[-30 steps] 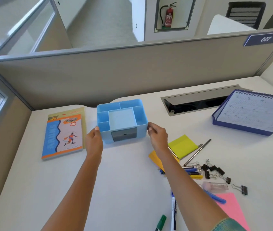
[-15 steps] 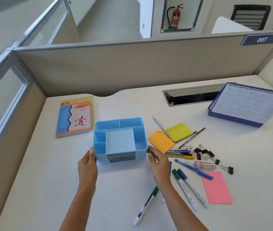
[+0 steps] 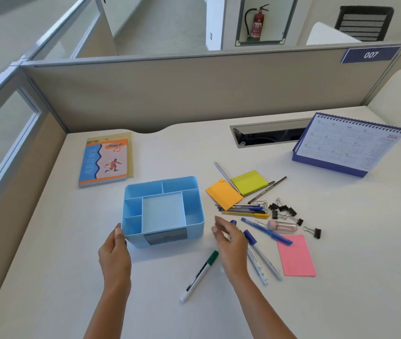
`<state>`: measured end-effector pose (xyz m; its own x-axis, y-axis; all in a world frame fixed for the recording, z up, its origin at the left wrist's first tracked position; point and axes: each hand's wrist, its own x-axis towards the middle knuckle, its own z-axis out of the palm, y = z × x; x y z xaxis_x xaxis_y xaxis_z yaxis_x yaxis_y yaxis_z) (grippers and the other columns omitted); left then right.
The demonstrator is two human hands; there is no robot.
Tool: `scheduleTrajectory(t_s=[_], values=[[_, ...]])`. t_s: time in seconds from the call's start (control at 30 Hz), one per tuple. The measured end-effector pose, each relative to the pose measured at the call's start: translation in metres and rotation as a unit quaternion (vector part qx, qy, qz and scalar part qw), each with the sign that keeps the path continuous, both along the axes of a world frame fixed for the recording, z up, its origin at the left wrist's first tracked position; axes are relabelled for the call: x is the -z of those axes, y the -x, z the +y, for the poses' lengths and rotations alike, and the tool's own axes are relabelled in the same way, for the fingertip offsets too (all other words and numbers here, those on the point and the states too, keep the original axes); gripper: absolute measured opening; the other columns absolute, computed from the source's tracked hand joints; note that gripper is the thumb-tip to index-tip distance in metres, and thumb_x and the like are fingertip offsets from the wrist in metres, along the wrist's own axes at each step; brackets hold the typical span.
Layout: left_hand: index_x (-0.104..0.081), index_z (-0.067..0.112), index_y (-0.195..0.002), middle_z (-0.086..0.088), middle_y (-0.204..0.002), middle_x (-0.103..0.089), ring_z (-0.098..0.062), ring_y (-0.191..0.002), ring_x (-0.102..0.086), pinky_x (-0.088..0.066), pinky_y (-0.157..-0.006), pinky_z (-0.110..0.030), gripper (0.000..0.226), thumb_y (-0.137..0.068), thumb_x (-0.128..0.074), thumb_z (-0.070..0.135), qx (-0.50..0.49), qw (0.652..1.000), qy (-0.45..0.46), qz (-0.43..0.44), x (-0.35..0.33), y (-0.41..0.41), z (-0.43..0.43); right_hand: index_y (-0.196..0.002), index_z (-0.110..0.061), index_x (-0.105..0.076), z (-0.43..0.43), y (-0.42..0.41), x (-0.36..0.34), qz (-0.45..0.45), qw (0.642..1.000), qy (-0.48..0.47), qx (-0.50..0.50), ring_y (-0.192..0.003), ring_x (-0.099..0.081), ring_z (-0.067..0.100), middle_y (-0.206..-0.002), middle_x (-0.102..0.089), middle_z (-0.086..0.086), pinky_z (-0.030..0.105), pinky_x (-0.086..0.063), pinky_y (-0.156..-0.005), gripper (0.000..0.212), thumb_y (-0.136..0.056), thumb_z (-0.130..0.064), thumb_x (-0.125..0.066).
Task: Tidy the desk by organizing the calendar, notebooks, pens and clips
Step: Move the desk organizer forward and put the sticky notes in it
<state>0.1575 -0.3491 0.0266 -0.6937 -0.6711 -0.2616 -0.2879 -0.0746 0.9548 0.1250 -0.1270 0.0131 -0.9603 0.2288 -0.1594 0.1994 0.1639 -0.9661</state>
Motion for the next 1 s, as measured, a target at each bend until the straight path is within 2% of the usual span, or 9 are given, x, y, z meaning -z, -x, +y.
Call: scheduleTrajectory(t_s=[0.13,0.23,0.3,0.47,0.6,0.67,0.8,0.93,1.0], values=[[-0.055,0.014,-0.132,0.001,-0.133,-0.058,-0.015,-0.127,-0.051,-0.037,-0.105,-0.026,0.034,-0.101,-0.045,0.022,-0.060,0.989,0.117,0.068,-0.021,-0.008,0.033,-0.111,-0.008,-0.068,0.063,-0.002,-0.002,0.000,0.979,-0.176,0.100,-0.101,-0.053,0.017,-0.108,-0.066,0.009,0.031,-0.045,-0.089,0.027,-0.084,-0.007,-0.067],[-0.051,0.012,-0.135,-0.002,-0.140,-0.051,-0.017,-0.136,-0.041,-0.028,-0.115,-0.034,0.036,-0.099,-0.047,0.015,0.008,0.951,0.272,0.148,-0.030,-0.013,0.069,-0.113,-0.006,-0.066,0.124,-0.011,0.006,-0.063,0.923,-0.357,0.130,-0.103,-0.045,0.035,-0.112,-0.061,0.021,0.036,-0.037,-0.082,0.035,-0.079,-0.013,-0.073],[-0.049,0.009,-0.135,-0.004,-0.144,-0.046,-0.018,-0.142,-0.032,-0.018,-0.119,-0.037,0.039,-0.096,-0.049,0.012,0.059,0.923,0.333,0.182,-0.027,-0.013,0.090,-0.121,-0.006,-0.060,0.153,-0.021,0.012,-0.163,0.896,-0.393,0.130,-0.110,-0.039,0.038,-0.121,-0.052,0.021,0.040,-0.040,-0.085,0.049,-0.078,-0.026,-0.073],[-0.058,0.014,-0.126,0.004,-0.131,-0.056,-0.006,-0.131,-0.044,-0.030,-0.114,-0.038,0.035,-0.092,-0.051,0.010,0.191,0.902,0.328,0.207,-0.017,-0.023,0.137,-0.120,-0.004,-0.049,0.167,-0.037,0.018,-0.254,0.872,-0.408,0.094,-0.111,-0.039,0.038,-0.120,-0.046,0.021,0.042,-0.044,-0.084,0.069,-0.072,-0.044,-0.076],[-0.063,0.025,-0.120,0.016,-0.118,-0.063,-0.003,-0.115,-0.055,-0.043,-0.100,-0.022,0.028,-0.096,-0.051,0.018,0.290,0.908,0.260,0.154,-0.008,-0.050,0.167,-0.120,-0.003,-0.046,0.169,-0.030,0.018,-0.286,0.898,-0.311,0.122,-0.117,-0.041,0.040,-0.119,-0.051,0.020,0.037,-0.036,-0.079,0.069,-0.068,-0.034,-0.081],[-0.064,0.031,-0.117,0.024,-0.115,-0.063,0.003,-0.114,-0.054,-0.043,-0.098,-0.018,0.025,-0.096,-0.053,0.023,0.313,0.922,0.206,0.092,-0.004,-0.065,0.177,-0.111,-0.003,-0.053,0.173,-0.030,0.023,-0.282,0.912,-0.272,0.119,-0.111,-0.049,0.040,-0.113,-0.059,0.019,0.035,-0.034,-0.080,0.056,-0.069,-0.028,-0.080],[-0.065,0.034,-0.109,0.028,-0.108,-0.065,0.007,-0.107,-0.058,-0.046,-0.098,-0.023,0.020,-0.093,-0.060,0.025,0.308,0.946,0.101,0.008,0.007,-0.074,0.181,-0.092,-0.005,-0.061,0.175,-0.040,0.023,-0.238,0.943,-0.194,0.129,-0.088,-0.059,0.035,-0.097,-0.067,0.018,0.041,-0.048,-0.083,0.023,-0.075,-0.015,-0.073],[-0.067,0.027,-0.110,0.015,-0.102,-0.069,0.006,-0.097,-0.062,-0.050,-0.093,-0.020,0.021,-0.090,-0.064,0.024,0.302,0.951,0.052,-0.046,0.005,-0.063,0.172,-0.115,-0.003,-0.054,0.168,-0.046,0.009,-0.180,0.969,0.046,0.164,-0.100,-0.058,0.036,-0.112,-0.061,0.019,0.049,-0.050,-0.091,0.040,-0.078,0.002,-0.069],[-0.069,0.022,-0.111,0.015,-0.096,-0.070,0.008,-0.091,-0.063,-0.049,-0.083,-0.009,0.024,-0.088,-0.067,0.025,0.316,0.946,0.039,-0.054,0.002,-0.054,0.168,-0.116,-0.007,-0.052,0.158,-0.046,0.001,-0.133,0.974,0.085,0.162,-0.102,-0.058,0.033,-0.111,-0.061,0.015,0.052,-0.049,-0.094,0.041,-0.079,0.003,-0.068]])
